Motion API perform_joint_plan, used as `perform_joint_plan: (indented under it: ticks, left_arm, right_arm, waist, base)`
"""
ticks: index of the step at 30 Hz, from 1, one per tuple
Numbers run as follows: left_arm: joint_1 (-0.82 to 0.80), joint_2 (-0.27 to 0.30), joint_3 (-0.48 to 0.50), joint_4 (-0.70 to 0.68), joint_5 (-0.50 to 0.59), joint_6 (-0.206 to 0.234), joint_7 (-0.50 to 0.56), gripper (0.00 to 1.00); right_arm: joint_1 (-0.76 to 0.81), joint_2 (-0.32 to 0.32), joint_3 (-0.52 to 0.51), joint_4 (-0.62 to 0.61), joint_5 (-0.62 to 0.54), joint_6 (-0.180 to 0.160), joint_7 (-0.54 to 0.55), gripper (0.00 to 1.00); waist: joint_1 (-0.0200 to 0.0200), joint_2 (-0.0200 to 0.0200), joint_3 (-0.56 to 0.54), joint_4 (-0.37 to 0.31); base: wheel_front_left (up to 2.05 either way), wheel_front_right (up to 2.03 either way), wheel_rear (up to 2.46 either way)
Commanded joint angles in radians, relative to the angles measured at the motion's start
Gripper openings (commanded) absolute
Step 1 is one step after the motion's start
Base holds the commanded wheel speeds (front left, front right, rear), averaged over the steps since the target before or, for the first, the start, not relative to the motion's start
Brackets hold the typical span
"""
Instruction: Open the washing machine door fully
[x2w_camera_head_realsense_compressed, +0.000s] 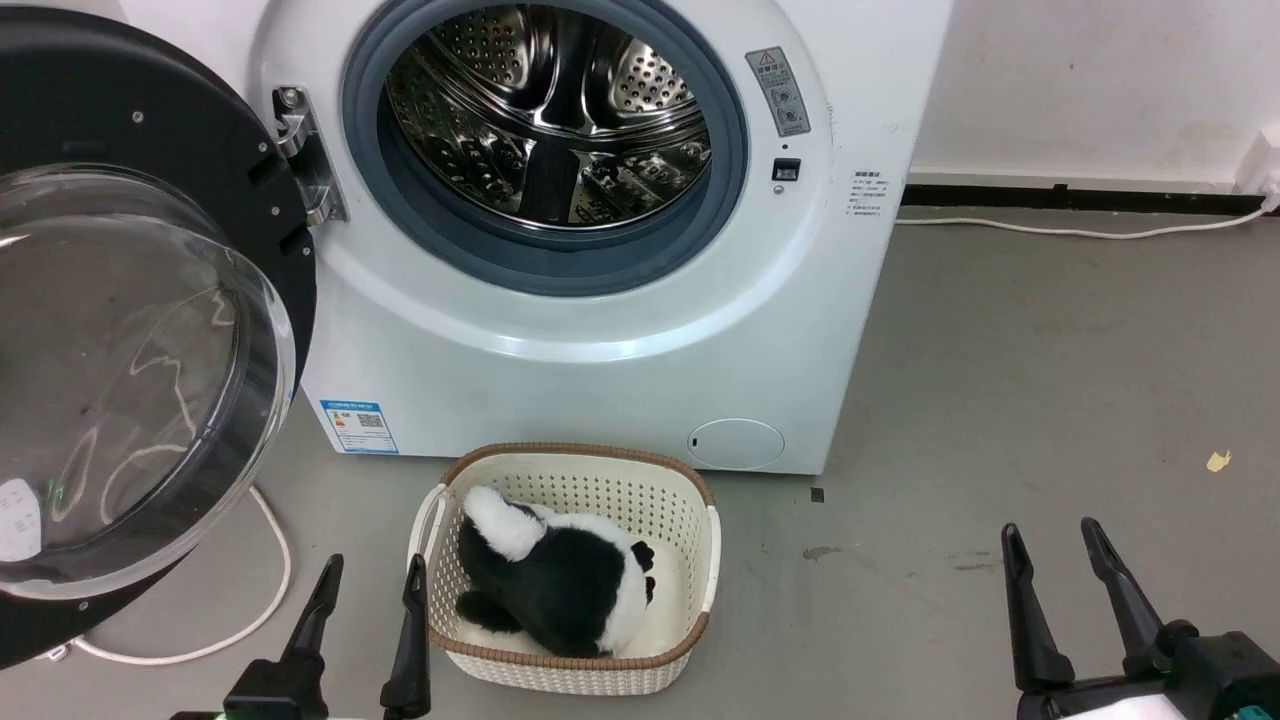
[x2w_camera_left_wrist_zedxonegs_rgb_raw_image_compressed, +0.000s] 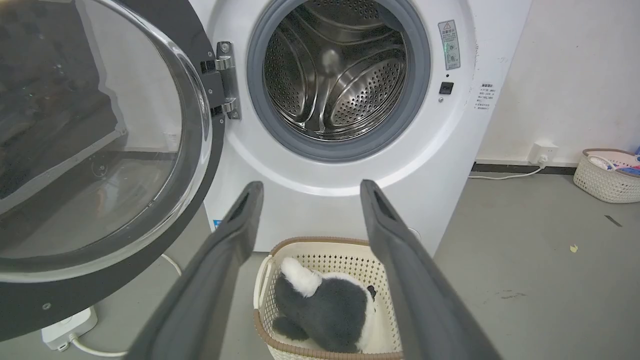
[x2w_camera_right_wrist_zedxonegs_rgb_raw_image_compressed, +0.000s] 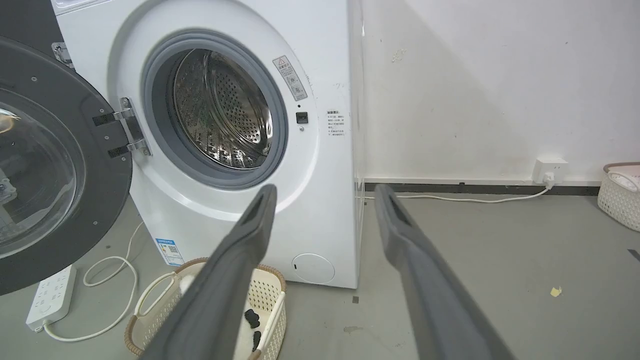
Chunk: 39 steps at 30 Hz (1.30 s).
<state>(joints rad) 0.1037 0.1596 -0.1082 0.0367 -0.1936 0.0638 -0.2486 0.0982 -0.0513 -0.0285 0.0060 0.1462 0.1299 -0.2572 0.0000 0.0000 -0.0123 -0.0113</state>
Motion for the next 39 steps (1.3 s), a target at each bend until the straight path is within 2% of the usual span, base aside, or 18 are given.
perform_joint_plan:
  ticks: [1, 9, 10, 39]
  left_arm:
    - [0.002, 0.002, 0.000, 0.004, 0.007, 0.007, -0.009, 1.00]
    - [-0.001, 0.007, -0.007, 0.007, 0.006, 0.011, -0.009, 1.00]
    - [0.000, 0.006, -0.007, 0.005, 0.000, 0.005, 0.000, 0.00]
    - [-0.023, -0.019, 0.018, -0.004, 0.041, -0.010, 0.056, 0.00]
  right_arm:
    - [0.006, 0.001, 0.001, 0.003, 0.000, 0.001, -0.004, 1.00]
    - [0.005, 0.001, 0.001, 0.006, 0.007, 0.001, -0.005, 1.00]
    - [0.000, 0.000, 0.002, 0.004, 0.003, 0.000, 0.000, 0.00]
    - [-0.021, 0.000, 0.007, 0.002, -0.029, 0.000, 0.056, 0.00]
  waist:
    - [0.0000, 0.0000, 0.000, 0.000]
    - [0.0000, 0.0000, 0.003, -0.001]
    - [0.0000, 0.0000, 0.003, -0.001]
    - [0.0000, 0.0000, 0.005, 0.001]
  base:
    - [0.00, 0.00, 0.00]
    - [0.00, 0.00, 0.00]
    - [0.00, 0.00, 0.00]
    - [0.00, 0.00, 0.00]
